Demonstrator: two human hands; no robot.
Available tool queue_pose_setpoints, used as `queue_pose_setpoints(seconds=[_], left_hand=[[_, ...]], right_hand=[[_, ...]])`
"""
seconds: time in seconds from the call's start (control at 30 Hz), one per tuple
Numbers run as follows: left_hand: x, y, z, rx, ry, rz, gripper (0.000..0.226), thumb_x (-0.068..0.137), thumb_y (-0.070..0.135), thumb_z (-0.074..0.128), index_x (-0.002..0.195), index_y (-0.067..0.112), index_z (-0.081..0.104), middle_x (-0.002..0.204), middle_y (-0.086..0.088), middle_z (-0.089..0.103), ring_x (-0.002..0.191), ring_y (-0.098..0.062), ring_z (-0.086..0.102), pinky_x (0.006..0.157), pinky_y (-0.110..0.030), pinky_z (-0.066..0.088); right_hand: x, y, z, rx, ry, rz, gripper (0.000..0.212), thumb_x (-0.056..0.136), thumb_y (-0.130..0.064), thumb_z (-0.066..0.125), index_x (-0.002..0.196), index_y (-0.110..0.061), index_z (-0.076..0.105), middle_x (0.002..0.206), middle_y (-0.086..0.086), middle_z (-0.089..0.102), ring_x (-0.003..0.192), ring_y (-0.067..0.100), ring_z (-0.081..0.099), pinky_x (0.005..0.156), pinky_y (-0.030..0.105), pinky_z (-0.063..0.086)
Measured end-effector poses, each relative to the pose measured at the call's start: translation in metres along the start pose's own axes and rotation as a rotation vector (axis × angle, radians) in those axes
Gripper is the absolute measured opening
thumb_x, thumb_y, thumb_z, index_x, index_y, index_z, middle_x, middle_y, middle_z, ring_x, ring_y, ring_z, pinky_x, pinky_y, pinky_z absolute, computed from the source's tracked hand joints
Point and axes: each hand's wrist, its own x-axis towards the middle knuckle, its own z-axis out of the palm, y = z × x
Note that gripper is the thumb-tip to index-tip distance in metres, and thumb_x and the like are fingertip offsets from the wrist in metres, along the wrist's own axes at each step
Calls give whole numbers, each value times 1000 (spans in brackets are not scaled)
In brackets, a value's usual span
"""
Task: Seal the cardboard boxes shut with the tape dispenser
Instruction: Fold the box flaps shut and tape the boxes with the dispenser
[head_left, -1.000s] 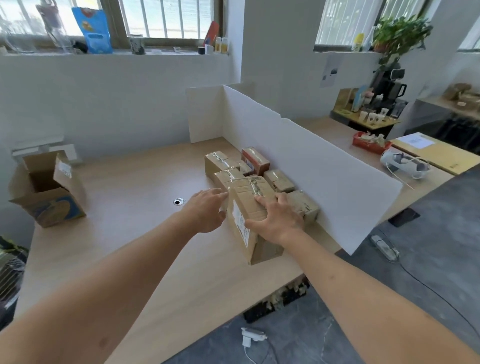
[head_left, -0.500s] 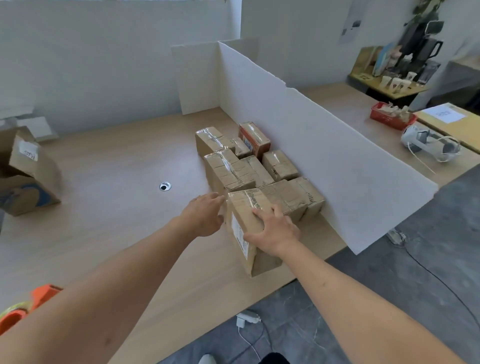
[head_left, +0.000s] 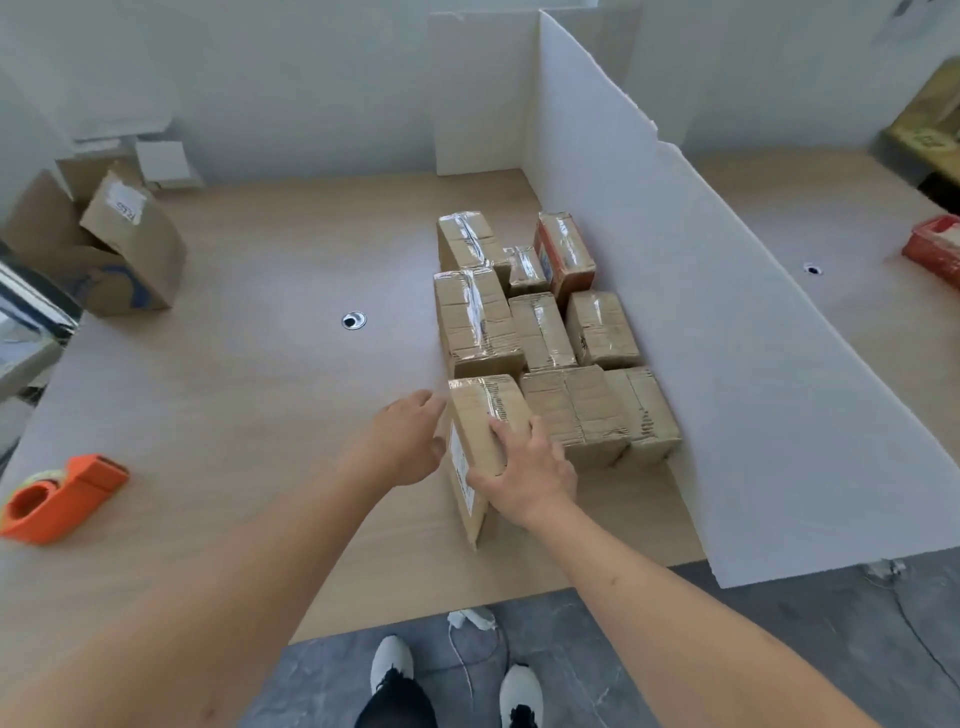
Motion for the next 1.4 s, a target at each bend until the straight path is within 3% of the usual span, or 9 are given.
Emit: queue_pose_setpoints(seconds=[0.13,0.33,0.5,0.57,0.67,0.83,1.1,1.3,1.4], left_hand=[[13,-7,13,-3,-69,-40,58,98,30,54,150,12,36,158,-10,33,143,-32,37,114,-42,35],[36,-17,21,-7,-97,-45,49,99,27,52,144,9,41,150,-9,39,134,-33,44,105,-40,40],[50,-27,28,-36,-119,-38,51,98,25,53,144,8,40,149,-11,40,135,-33,43,108,-41,39],[51,-27,29,-40,-121,-35,52,99,26,53,146,9,39,150,-10,40,136,-32,42,108,-40,38],[48,-27,24,-46,-109,-45,50,99,27,53,144,10,40,149,-9,40,135,-31,43,107,-40,40],[33,-36,4,-47,-28,-83,49,98,29,52,142,11,42,145,-8,44,132,-29,45,107,-43,40],[-37,-75,-50,-11,145,-256,53,101,33,49,150,15,38,159,-6,33,145,-26,33,116,-40,31],[-91,-132,-102,-10,294,-326,52,101,34,51,148,14,42,152,-7,41,138,-27,41,113,-41,36],[-118,-172,-123,-6,347,-315,53,100,33,52,148,12,43,150,-8,43,137,-28,42,114,-42,35]], right_hand=[[22,-2,16,-28,49,-4,79,76,-72,58,146,-47,34,155,6,24,128,35,44,105,46,40],[41,0,42,-91,36,29,82,81,-71,62,145,-46,18,160,11,3,130,41,35,103,51,40],[63,-9,48,-283,-71,36,99,76,-92,40,147,-33,4,154,20,-3,130,45,26,111,53,29],[69,-14,43,-299,-96,45,99,77,-92,35,149,-30,8,154,22,3,135,46,21,114,54,23],[75,-24,29,-260,-56,11,87,88,-77,42,154,-24,21,157,21,17,146,44,15,118,53,19],[74,-44,9,-207,-6,-184,67,95,-62,46,144,-15,43,153,13,35,145,35,28,118,46,26],[59,-118,-32,-247,-58,-533,69,102,-59,38,157,-19,30,166,9,24,153,29,22,121,44,24],[27,-213,-53,-227,30,-676,58,103,-54,38,146,-16,45,151,7,42,139,28,40,106,42,39],[5,-262,-51,-214,39,-688,57,103,-52,39,146,-15,46,153,9,41,140,29,40,111,41,35]])
